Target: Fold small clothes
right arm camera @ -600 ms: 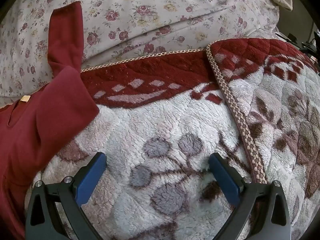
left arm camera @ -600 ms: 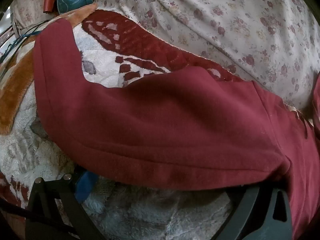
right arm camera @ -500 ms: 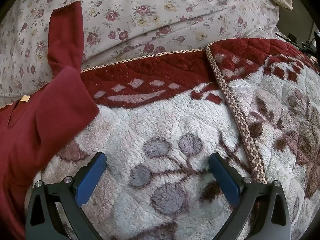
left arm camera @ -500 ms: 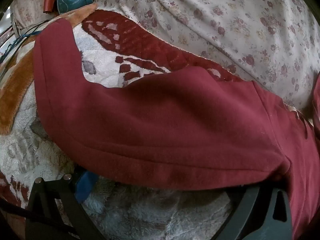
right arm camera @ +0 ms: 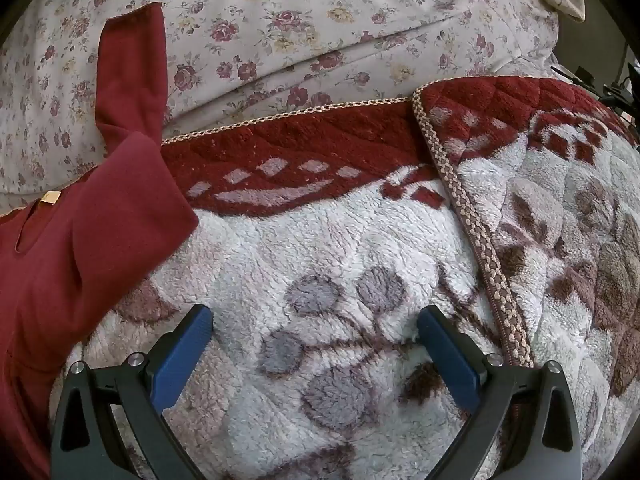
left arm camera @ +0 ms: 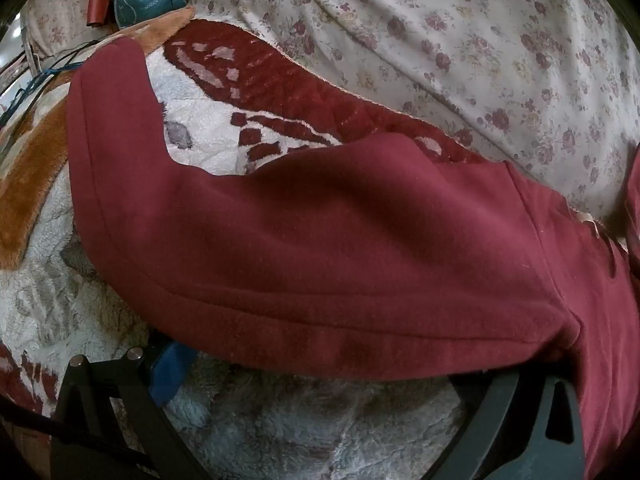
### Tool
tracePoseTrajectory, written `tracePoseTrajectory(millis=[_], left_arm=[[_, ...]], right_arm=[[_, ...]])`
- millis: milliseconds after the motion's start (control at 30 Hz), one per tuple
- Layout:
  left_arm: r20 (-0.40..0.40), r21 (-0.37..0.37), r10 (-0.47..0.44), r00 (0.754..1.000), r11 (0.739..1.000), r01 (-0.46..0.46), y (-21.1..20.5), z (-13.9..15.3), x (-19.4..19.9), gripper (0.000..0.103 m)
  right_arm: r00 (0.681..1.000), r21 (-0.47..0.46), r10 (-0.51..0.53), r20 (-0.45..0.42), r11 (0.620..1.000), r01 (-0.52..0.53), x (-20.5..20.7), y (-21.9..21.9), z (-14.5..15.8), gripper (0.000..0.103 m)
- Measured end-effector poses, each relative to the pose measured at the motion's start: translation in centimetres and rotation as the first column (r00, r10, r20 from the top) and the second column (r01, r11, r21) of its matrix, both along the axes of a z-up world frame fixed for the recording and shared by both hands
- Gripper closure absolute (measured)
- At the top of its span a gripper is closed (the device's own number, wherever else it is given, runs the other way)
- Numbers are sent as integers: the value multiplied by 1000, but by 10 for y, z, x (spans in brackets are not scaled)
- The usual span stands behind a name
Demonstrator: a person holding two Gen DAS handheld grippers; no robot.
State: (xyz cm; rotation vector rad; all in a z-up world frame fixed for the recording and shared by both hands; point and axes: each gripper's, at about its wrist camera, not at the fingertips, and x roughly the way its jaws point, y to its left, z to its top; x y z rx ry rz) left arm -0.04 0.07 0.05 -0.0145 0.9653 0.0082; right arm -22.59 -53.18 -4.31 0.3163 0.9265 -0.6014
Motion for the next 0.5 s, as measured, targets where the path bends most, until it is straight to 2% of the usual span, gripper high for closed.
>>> tracePoseTrajectory(millis=[167, 367, 433, 500], left_arm=[[-51, 8, -17, 999, 1000, 17, 2, 2, -5, 0], [-142, -53, -95, 985, 995, 89, 7, 8, -11, 0], [-143, -55, -96, 985, 994, 89, 6, 10, -16, 0], [-136, -25, -93, 986, 996, 91, 2, 13, -23, 0]], right_arm=[[1000, 0, 0, 0, 1000, 0, 0, 0, 0, 0], [1000, -1, 0, -3, 1000, 0, 0, 0, 0, 0], [1000, 7, 2, -6, 1000, -2, 0, -1, 0, 0], [1000, 15, 20, -5, 1000, -20, -2, -2, 0, 0]])
